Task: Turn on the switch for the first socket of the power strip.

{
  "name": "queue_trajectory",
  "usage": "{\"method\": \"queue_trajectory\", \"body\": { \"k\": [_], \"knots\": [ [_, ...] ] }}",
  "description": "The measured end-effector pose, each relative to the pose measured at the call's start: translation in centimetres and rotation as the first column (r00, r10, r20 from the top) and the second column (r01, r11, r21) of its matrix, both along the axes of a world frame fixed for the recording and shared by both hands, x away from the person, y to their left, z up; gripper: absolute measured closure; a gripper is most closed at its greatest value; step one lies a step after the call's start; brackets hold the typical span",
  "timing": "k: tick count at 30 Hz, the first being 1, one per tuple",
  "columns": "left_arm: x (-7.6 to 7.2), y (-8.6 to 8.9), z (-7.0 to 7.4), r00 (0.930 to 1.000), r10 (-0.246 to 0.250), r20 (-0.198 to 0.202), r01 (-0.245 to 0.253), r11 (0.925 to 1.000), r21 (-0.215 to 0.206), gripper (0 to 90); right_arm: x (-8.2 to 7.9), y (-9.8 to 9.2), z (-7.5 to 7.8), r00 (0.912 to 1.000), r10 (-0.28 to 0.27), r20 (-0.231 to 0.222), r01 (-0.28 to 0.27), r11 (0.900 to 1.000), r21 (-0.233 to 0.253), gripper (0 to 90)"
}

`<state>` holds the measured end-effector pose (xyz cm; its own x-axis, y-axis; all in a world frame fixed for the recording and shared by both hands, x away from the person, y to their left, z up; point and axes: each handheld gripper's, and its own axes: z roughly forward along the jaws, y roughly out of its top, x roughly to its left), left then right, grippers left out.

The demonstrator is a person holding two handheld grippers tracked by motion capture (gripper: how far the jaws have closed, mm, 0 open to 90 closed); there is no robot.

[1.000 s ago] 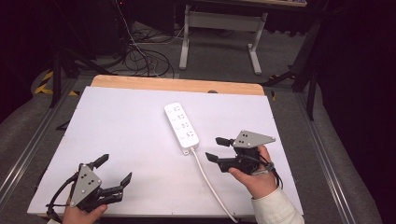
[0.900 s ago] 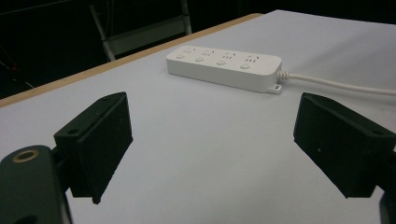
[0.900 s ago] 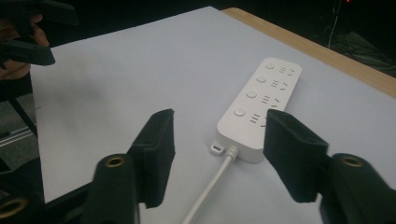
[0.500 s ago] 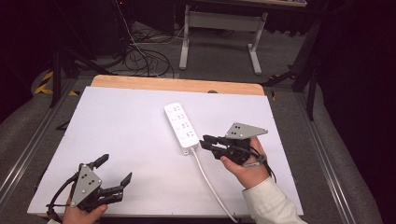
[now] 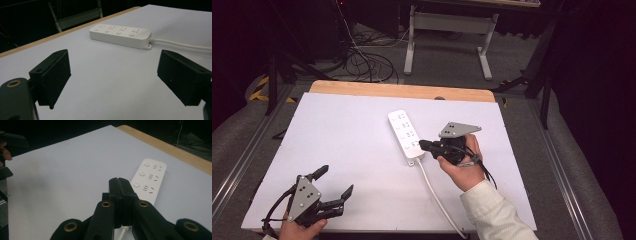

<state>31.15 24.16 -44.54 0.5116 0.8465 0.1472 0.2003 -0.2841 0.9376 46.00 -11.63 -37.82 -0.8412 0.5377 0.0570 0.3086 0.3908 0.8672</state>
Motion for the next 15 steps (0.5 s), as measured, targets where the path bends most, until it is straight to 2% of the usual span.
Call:
{"method": "queue_trajectory", "body": {
  "k": [4, 8, 15],
  "knots": [
    [0.0, 0.0, 0.0, 1.0, 0.001, 0.0, -0.001, 1.0, 0.002, 12.3, 0.9, 0.6, -0.4, 0.9996, -0.007, -0.027, 0.007, 1.0, -0.008, 90.0],
    [0.1, 0.0, 0.0, 1.0, 0.002, 0.004, -0.002, 0.9999, 0.013, 12.3, 1.5, 1.2, -0.7, 0.9994, -0.014, -0.032, 0.013, 1.0, -0.019, 90.0],
    [0.1, 0.0, -0.1, 1.0, 0.001, -0.003, -0.001, 1.0, 0.005, 12.3, 2.7, 2.5, -1.6, 0.9984, -0.027, -0.05, 0.025, 0.999, -0.04, 90.0]
  ]
}}
